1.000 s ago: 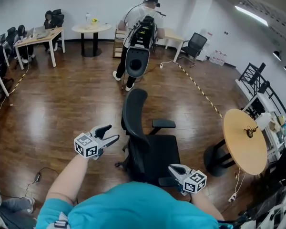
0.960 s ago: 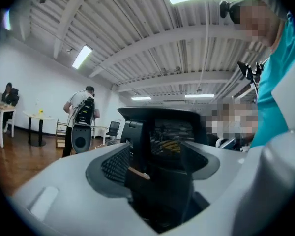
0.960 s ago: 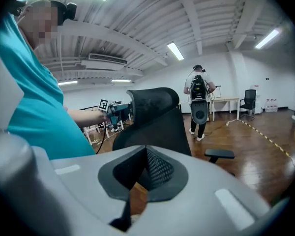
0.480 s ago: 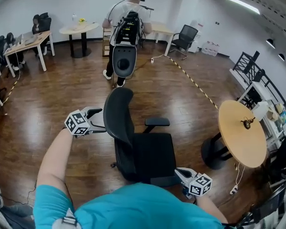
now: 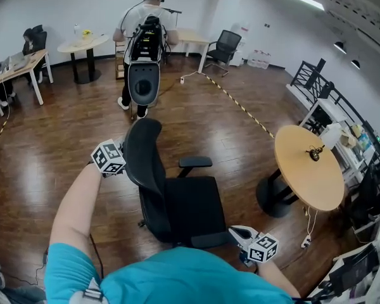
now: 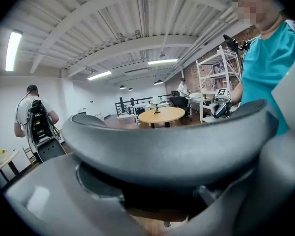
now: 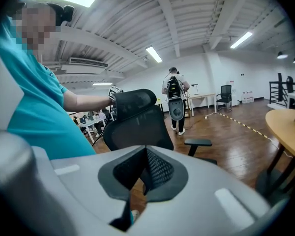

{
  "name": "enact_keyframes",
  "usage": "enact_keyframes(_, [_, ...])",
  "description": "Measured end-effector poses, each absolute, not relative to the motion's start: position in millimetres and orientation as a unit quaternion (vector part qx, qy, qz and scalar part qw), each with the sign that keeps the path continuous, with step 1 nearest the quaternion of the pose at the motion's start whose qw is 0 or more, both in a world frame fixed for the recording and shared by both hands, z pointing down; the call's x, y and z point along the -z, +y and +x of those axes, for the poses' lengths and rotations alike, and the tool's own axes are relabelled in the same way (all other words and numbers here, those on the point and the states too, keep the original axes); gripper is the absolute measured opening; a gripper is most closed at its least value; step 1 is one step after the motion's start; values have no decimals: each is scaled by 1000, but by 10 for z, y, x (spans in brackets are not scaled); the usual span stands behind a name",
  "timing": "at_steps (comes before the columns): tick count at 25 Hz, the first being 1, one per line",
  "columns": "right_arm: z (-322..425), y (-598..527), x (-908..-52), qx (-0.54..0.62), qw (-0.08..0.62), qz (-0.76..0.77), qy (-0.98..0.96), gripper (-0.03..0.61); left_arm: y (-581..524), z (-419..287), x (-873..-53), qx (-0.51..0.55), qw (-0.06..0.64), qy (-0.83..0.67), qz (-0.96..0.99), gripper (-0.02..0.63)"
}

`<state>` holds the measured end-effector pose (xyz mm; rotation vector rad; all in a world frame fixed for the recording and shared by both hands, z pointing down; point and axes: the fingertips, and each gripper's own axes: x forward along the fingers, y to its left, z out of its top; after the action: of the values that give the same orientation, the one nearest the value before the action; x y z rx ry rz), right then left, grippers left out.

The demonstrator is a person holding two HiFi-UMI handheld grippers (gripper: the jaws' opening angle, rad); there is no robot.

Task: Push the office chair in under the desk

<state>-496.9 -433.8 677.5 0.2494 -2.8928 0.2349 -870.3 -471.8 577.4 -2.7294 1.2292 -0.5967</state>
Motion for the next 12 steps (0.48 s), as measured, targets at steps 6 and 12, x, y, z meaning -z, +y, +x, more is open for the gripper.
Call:
enact_keyframes(6, [-4844,-4594,-6914,-96,97,103,-985,0,-4825,-8527,-5819,175,46,427,-886,541])
enact_keyframes(12, [-4934,-4602,-6860,-85,89,91,-988,0,-4852,-8395,-5889,173,42,442,-879,541])
